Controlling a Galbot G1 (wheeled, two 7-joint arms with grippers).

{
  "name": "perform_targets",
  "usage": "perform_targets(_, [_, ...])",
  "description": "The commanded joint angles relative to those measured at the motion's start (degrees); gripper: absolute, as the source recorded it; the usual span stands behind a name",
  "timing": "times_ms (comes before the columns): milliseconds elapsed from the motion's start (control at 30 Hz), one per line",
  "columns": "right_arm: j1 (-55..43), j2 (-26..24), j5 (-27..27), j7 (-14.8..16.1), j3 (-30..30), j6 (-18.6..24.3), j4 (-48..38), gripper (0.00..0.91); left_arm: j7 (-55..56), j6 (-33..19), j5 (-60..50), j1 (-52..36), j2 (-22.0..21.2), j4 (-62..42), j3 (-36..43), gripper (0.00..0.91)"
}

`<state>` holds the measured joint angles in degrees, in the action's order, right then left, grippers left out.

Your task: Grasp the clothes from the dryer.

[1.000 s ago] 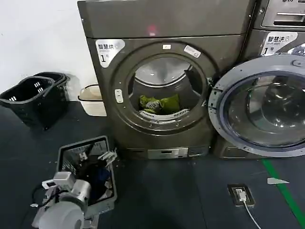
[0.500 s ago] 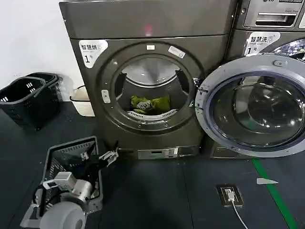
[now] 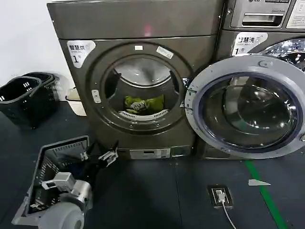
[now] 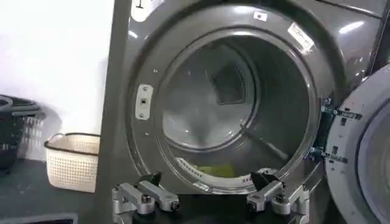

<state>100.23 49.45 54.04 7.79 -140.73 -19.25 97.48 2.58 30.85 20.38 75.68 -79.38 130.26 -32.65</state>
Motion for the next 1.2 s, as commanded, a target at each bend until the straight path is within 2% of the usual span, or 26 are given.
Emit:
perform_targets(33, [0.10,-0.20,0.05,-0.01,-0.08,0.06,-0.06,0.907,0.02,0.04,-0.01,-0.03,0.06,0.06,-0.03,0.907])
perform_targets(400, [-0.24,-0.21,0.05,0.12,0.40,0.32,0.29,0.907,0.03,0.04,0.00,-0.02,-0.18,0.06,0.07,0.907])
perform_targets(600, [0.05,-0.17,1.21,0.85,-0.17,4.45,-0.29,0.907,-0.40,-0.16,-0.03,-0.22,-0.26,0.18,-0.09,0.907])
perform_targets(833, [0.14,-0.13,1.73,0.55,-1.10,4.94,-0.63,0.907,-0.75,-0.35,-0.25,-0.32,-0.55,0.54,0.26,0.907])
perform_targets(900, [0.20,0.24,2.60,1.12,-0.82,6.75,-0.52,0.907,-0.77,-0.35,-0.27,-0.31,-0.47,0.62,0.28,0.907])
perform_targets(1200, [0.53,0.27,2.96,1.56,-1.30,6.76,-0.51,0.907,-1.38,-1.94,-3.51,-0.22,-0.53,0.12,0.49,0.907])
